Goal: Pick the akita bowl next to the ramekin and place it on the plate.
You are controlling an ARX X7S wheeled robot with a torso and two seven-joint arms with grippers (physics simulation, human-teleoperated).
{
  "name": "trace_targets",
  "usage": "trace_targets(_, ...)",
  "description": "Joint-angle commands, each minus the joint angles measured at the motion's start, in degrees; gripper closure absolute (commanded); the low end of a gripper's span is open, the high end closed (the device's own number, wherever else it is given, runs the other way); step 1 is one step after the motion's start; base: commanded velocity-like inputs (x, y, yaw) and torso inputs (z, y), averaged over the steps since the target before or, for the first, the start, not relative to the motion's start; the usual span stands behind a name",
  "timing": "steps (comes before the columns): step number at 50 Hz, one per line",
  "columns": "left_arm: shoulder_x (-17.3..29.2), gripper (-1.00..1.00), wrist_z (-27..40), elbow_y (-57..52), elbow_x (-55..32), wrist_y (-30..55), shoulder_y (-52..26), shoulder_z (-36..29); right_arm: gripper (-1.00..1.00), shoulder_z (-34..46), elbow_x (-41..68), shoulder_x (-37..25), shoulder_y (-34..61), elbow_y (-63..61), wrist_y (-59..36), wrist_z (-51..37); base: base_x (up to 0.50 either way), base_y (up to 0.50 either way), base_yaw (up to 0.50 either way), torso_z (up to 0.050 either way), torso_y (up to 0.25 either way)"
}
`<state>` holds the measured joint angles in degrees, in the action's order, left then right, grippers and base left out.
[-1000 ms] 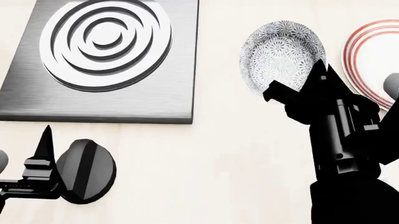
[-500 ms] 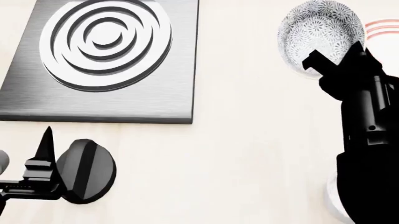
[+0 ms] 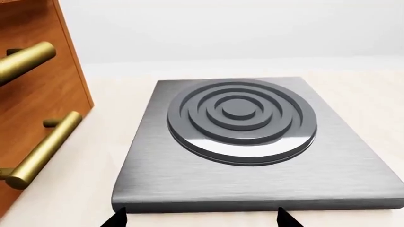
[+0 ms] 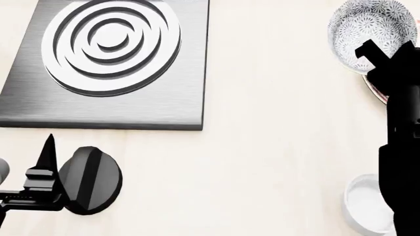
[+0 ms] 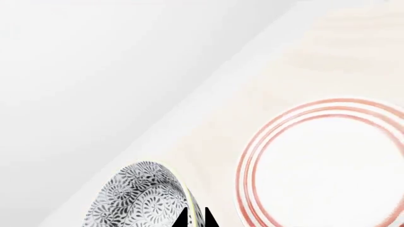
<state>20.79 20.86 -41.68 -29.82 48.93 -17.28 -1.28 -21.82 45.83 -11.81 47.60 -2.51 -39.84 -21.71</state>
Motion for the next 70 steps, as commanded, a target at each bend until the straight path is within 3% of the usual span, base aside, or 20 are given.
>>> trace_targets(1, -0.9, -1.00, -1.6, 0.0, -0.6, 0.4, -0.4, 1.5, 1.00, -2.7, -0.4, 0.2, 2.4, 3.6, 2.3, 1.4, 0.00, 0.00, 0.00, 0.000, 0.000)
trace_targets(70, -0.2, -1.00, -0.8, 1.8, -0.9, -1.7, 0.4, 0.2, 1.00, -5.1, -8.5, -4.2, 18.1, 36.4, 16.4, 0.2, 0.00, 0.00, 0.00, 0.000, 0.000)
